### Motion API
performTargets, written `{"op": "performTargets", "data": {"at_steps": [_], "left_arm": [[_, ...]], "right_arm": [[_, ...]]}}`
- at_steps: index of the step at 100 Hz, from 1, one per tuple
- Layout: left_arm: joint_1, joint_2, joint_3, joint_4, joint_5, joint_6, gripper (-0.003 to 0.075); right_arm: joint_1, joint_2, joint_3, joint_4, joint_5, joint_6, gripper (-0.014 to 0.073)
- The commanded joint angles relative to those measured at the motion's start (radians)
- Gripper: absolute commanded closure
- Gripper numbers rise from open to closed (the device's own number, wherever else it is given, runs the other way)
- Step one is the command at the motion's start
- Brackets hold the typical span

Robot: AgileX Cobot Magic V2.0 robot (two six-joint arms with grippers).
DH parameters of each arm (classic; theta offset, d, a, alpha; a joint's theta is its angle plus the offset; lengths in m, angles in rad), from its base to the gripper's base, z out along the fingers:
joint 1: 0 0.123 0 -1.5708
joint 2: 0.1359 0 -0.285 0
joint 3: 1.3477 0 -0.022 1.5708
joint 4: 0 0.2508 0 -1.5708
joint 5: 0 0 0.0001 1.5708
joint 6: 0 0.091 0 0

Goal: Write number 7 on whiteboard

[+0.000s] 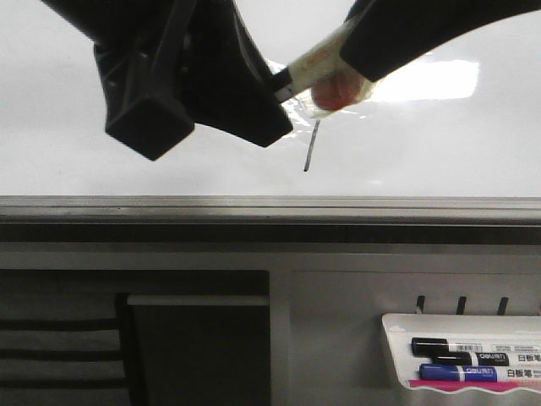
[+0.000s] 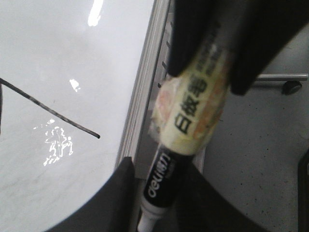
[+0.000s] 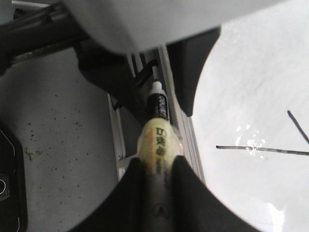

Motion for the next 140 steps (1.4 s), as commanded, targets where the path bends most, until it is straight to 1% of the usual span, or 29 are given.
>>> {"op": "performTargets", "data": {"at_steps": [1,11,22,34,41,46,50,53,57,58,61,66,71,83,91,99,109,114,126,135,140], "left_arm": [[-0.007,-0.023,-0.035,-0.01,-0.07,-0.002,0.0628],[-0.007,-0.023,-0.035,-0.01,-0.07,-0.002,0.0686],[-0.007,-0.023,-0.035,-0.01,-0.07,-0.002,0.0737],[-0.007,-0.023,-0.035,-0.01,-0.067,-0.002,0.0741],[-0.007,-0.023,-0.035,-0.01,-0.063,-0.002,0.0741],[-0.007,-0.023,-0.035,-0.01,-0.059,-0.002,0.0741],[-0.002,-0.023,-0.035,-0.01,-0.057,-0.006,0.0741],[0.001,-0.023,-0.035,-0.01,-0.057,-0.013,0.0741],[0.008,-0.023,-0.035,-0.01,-0.057,-0.026,0.0741],[0.011,-0.023,-0.035,-0.01,-0.055,-0.029,0.0741],[0.016,-0.023,-0.035,-0.01,-0.054,-0.037,0.0741],[0.03,-0.023,-0.035,-0.008,-0.037,-0.054,0.0741],[0.05,-0.023,-0.035,-0.008,-0.01,-0.065,0.0741],[0.15,-0.025,-0.035,0.003,0.087,-0.127,0.0741],[0.256,-0.025,-0.035,0.004,0.136,-0.203,0.0741],[0.362,-0.025,-0.035,0.004,0.154,-0.31,0.0741],[0.49,-0.025,-0.035,0.004,0.176,-0.383,0.0741],[0.557,-0.025,-0.035,0.004,0.179,-0.407,0.0741],[0.678,-0.025,-0.035,-0.009,0.16,-0.472,0.0741],[0.738,-0.023,-0.035,-0.011,0.128,-0.528,0.0741],[0.765,-0.023,-0.035,-0.011,0.115,-0.535,0.0741]], "right_arm": [[0.003,-0.018,-0.033,0.016,-0.044,-0.013,0.0638],[0.003,-0.016,-0.033,0.047,-0.051,-0.011,0.0638],[0.003,-0.016,-0.033,0.049,-0.033,-0.011,0.0638],[0.003,-0.016,-0.033,0.049,-0.026,-0.009,0.0637],[0.003,-0.016,-0.033,0.049,-0.026,-0.001,0.062],[0.003,-0.016,-0.033,0.049,-0.024,0.007,0.0573],[-0.002,-0.018,-0.033,0.049,-0.024,0.03,0.0498],[-0.007,-0.018,-0.033,0.049,-0.024,0.04,0.0461],[-0.016,-0.023,-0.033,0.049,-0.022,0.048,0.0381],[-0.017,-0.023,-0.033,0.049,-0.022,0.05,0.0381],[-0.027,-0.03,-0.033,0.049,-0.022,0.057,0.0335],[-0.045,-0.046,-0.033,0.047,-0.022,0.077,0.0297],[-0.066,-0.069,-0.033,0.047,-0.022,0.098,0.0291],[-0.125,-0.13,-0.033,0.047,-0.01,0.151,0.0293],[-0.157,-0.162,-0.033,0.047,0.023,0.163,0.0293],[-0.185,-0.18,-0.031,0.047,0.055,0.173,0.0293],[-0.205,-0.184,-0.031,0.047,0.107,0.18,0.0293],[-0.207,-0.184,-0.031,0.047,0.124,0.181,0.0293],[-0.207,-0.184,-0.031,0.051,0.138,0.182,0.0293],[-0.207,-0.184,-0.031,0.051,0.138,0.182,0.0293],[-0.207,-0.184,-0.031,0.051,0.138,0.182,0.0293]]}}
